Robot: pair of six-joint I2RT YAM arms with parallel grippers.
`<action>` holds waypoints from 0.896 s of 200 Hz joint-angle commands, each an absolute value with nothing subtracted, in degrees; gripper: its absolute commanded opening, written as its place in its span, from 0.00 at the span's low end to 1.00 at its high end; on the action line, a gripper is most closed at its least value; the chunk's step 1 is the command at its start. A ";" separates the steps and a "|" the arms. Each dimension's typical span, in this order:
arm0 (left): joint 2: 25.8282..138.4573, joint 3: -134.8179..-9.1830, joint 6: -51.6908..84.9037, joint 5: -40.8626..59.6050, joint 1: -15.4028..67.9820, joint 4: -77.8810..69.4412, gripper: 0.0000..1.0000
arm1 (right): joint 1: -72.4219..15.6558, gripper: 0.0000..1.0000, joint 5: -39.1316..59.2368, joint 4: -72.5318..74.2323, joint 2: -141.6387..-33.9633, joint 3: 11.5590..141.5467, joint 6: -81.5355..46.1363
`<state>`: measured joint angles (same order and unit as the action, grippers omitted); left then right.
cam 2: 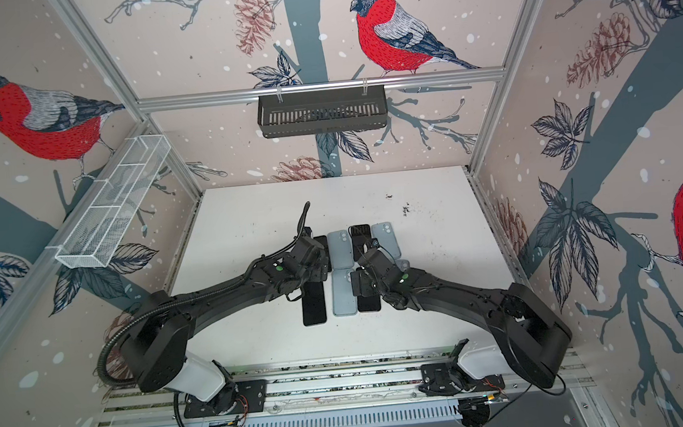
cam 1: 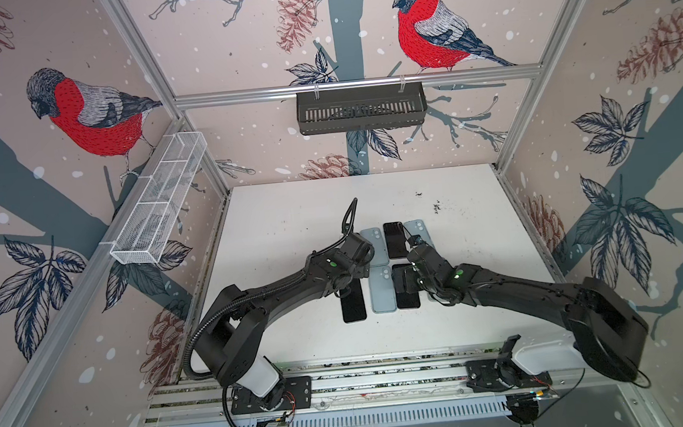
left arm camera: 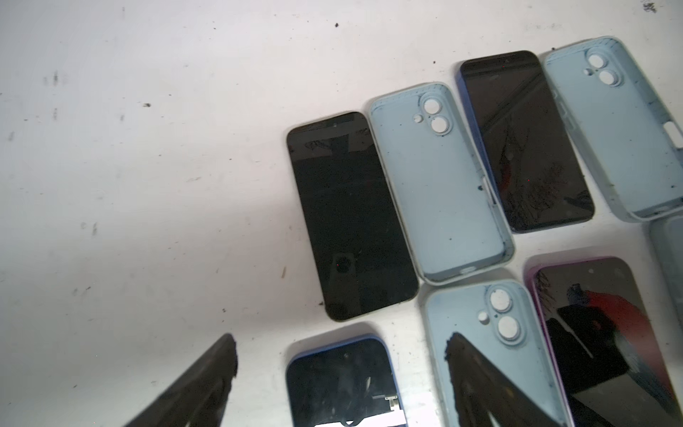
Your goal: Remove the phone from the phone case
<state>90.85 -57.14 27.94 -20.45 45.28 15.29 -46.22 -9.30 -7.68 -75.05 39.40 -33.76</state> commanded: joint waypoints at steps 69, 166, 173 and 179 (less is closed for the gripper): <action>101.82 -62.71 25.96 -23.16 46.02 20.65 0.81 | -45.10 0.99 -8.93 -10.33 -63.62 37.80 -30.85; 106.16 -62.05 26.60 -21.36 46.33 17.73 0.83 | -43.24 0.99 -8.58 -10.72 -59.49 35.07 -31.51; 106.47 -62.15 26.56 -21.36 46.32 17.62 0.83 | -43.05 0.99 -8.61 -10.80 -59.21 34.90 -31.55; 106.77 -62.28 26.59 -21.40 46.32 17.66 0.83 | -42.97 0.99 -8.57 -10.88 -58.98 34.81 -31.55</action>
